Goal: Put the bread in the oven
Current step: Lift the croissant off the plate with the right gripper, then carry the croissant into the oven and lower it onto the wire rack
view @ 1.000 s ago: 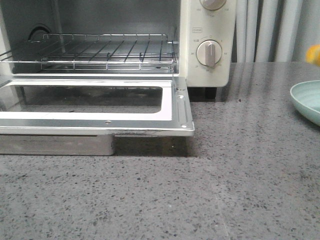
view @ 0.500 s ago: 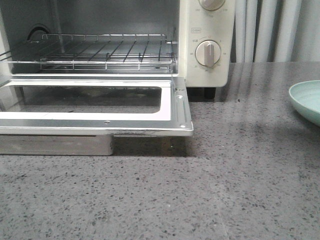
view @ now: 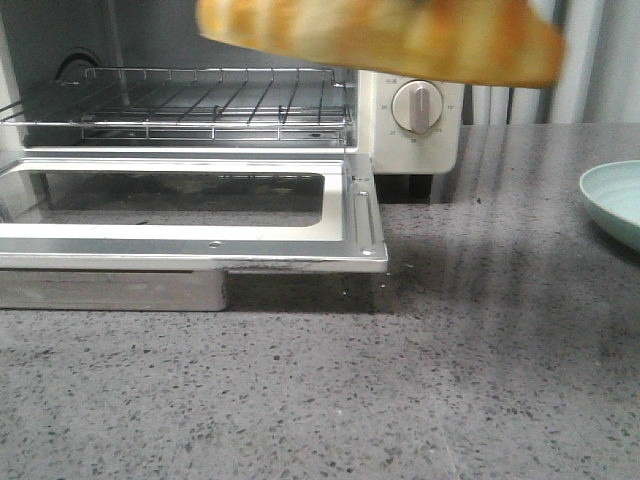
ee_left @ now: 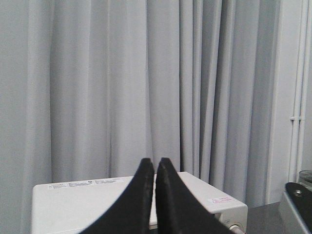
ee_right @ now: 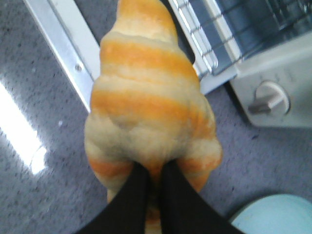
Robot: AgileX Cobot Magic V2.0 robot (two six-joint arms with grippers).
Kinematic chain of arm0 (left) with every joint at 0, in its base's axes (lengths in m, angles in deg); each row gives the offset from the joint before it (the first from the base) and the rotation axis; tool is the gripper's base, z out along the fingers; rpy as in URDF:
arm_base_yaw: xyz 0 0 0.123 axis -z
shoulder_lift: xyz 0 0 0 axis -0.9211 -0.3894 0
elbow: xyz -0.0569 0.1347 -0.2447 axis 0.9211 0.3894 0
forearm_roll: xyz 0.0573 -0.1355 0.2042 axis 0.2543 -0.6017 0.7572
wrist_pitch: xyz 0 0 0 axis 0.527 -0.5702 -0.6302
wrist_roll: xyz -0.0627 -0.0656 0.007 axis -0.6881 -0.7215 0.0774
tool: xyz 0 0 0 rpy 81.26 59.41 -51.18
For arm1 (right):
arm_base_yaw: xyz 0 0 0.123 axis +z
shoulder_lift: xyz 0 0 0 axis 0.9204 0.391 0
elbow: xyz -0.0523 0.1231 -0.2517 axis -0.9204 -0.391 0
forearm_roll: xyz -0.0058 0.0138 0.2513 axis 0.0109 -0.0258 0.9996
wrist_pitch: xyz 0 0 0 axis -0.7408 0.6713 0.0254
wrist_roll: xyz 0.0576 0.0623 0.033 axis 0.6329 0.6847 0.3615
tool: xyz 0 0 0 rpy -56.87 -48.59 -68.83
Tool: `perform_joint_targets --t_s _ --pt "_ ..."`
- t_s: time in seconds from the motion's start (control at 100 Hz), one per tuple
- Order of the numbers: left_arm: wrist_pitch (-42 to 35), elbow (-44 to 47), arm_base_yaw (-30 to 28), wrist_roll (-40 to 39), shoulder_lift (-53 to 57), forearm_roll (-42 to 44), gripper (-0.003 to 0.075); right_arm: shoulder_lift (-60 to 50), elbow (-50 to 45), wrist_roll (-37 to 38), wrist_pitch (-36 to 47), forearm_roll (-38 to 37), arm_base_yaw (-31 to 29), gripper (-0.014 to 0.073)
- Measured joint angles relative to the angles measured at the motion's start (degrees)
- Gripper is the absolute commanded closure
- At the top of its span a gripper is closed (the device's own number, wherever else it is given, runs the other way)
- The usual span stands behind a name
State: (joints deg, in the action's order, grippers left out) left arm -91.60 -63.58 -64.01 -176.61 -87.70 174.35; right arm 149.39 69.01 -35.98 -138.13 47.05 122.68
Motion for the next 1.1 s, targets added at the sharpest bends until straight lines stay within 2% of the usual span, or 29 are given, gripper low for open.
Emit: perform_joint_targets --t_s 0.28,0.43,0.72,0.96,1.03,1.1 --pt "0.00 0.00 0.00 0.00 0.00 0.00 0.0741 9.74 9.27 0.00 7.45 -6.05 0.28 0.0662" --pt "0.00 0.00 0.00 0.00 0.00 0.00 0.0741 14.08 13.06 -0.15 11.02 -11.71 0.28 0.0663" --pt "-0.03 0.00 0.00 0.00 0.00 0.00 0.0741 21.19 16.42 -0.15 11.92 -17.18 0.28 0.0664" --pt "-1.17 0.00 0.00 0.00 0.00 0.00 0.0741 23.71 16.56 -0.15 12.85 -18.71 -1.52 0.0663" --pt "-1.27 0.00 0.00 0.00 0.00 0.00 0.0741 23.99 16.56 -0.15 13.64 -19.16 -2.14 0.0645" --pt "-1.38 0.00 0.00 0.00 0.00 0.00 0.0741 24.19 16.56 -0.15 14.15 -19.46 -2.68 0.0555"
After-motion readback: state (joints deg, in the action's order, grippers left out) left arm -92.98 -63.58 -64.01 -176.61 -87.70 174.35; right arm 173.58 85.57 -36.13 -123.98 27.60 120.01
